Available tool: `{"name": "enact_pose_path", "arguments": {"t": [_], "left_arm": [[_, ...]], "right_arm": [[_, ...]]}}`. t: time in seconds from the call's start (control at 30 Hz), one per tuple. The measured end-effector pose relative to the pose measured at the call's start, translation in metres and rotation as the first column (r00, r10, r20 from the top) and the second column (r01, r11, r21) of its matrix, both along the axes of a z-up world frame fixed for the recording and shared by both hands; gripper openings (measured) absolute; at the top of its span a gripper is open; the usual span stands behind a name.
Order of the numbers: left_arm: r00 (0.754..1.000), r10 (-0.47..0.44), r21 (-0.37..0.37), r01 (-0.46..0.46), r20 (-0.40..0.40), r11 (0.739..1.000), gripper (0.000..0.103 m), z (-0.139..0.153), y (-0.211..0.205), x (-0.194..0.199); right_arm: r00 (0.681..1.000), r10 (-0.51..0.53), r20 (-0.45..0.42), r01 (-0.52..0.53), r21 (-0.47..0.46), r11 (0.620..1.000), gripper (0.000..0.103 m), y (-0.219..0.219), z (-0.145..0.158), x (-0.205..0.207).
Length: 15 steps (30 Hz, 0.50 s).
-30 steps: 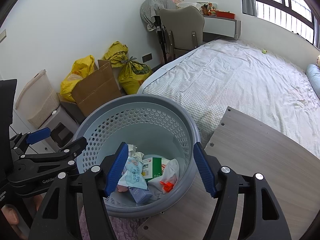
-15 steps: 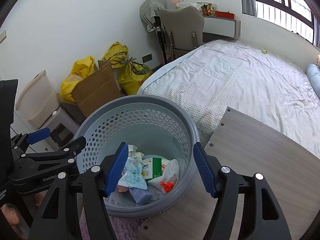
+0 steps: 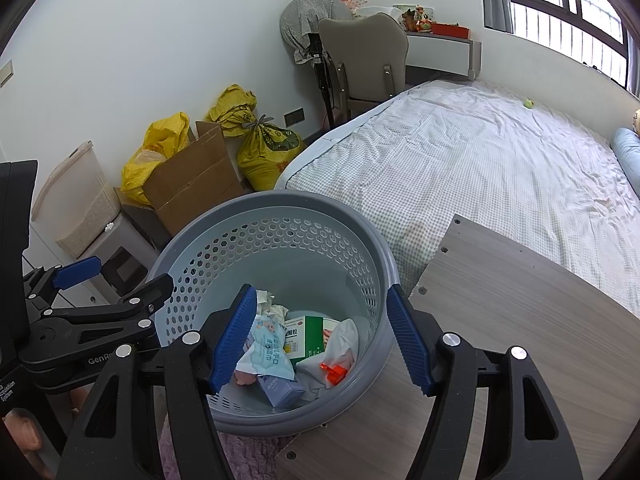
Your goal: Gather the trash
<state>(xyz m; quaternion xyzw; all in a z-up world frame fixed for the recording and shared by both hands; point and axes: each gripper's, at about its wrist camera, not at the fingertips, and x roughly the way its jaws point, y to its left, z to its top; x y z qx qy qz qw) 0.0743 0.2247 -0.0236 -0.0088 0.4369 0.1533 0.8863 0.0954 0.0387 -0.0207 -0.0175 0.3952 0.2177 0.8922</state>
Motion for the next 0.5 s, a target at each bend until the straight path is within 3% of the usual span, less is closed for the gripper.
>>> {"name": "enact_pose_path", "arguments": {"t": [0.5], "left_arm": [[1.000,0.011,-0.005,-0.011,-0.001,1.000,0.097,0.0014,0.0023,0.0006]], "right_arm": [[1.000,0.002,0.001,-0.002,0.000,1.000,0.065,0.0004,0.0013,-0.0004]]}}
